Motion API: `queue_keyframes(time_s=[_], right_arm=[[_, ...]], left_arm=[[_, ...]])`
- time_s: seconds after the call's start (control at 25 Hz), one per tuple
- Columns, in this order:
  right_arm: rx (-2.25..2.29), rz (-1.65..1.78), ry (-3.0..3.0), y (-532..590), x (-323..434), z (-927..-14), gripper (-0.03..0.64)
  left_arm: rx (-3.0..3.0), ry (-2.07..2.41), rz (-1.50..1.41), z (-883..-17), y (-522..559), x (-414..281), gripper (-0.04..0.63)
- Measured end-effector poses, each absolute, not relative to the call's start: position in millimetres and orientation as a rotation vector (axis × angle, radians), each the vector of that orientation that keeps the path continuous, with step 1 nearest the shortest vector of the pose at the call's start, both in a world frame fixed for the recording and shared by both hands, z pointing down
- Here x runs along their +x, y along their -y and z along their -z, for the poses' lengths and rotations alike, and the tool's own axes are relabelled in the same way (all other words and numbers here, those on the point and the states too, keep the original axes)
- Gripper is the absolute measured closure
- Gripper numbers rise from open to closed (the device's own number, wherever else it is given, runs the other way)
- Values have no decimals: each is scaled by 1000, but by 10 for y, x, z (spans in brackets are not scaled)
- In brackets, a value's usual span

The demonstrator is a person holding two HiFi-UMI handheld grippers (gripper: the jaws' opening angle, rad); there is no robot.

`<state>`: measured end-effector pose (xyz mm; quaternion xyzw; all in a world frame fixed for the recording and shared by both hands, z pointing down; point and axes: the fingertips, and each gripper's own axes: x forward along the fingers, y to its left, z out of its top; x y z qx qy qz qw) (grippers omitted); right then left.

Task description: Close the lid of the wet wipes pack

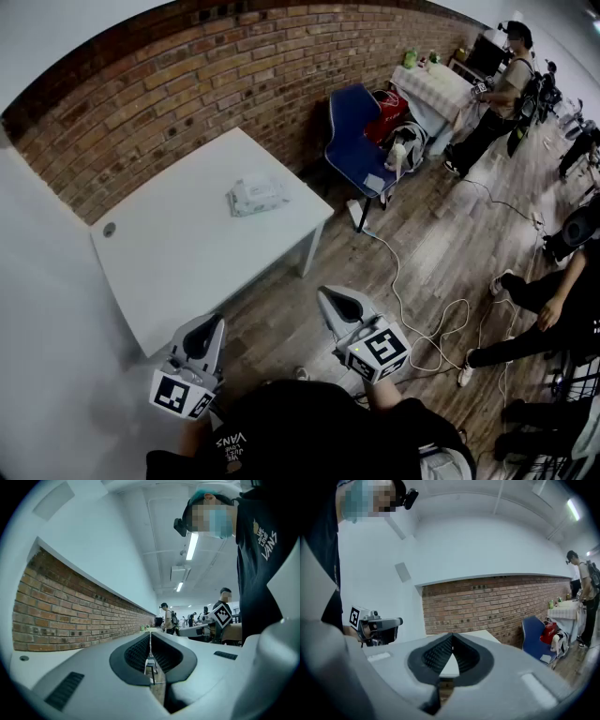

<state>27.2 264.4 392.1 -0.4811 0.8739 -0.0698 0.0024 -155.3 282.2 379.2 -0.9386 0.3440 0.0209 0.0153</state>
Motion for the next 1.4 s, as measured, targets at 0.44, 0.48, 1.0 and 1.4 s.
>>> queue_keyframes(time_s=[0.44,0.48,1.0,1.4], right_arm=[[-1561,232,-2757,-2634,672,-3972,618],[-1555,235,-2762,-2640,707,-3972,618],[-1528,271,-2749,-2659,1069,-4069,618],[-1557,276,-2721,-2326,981,-4089,618]], left_arm=[[-2908,-1124,-81,-3791,-2862,-1282,584],[-2907,-1132,-81,-3791,-2874,-1248,584],[-2895,-1205,-81,-3895,-2950,-935,584],[-2908,-1188,-85,-3932,-2551,-1066,584]])
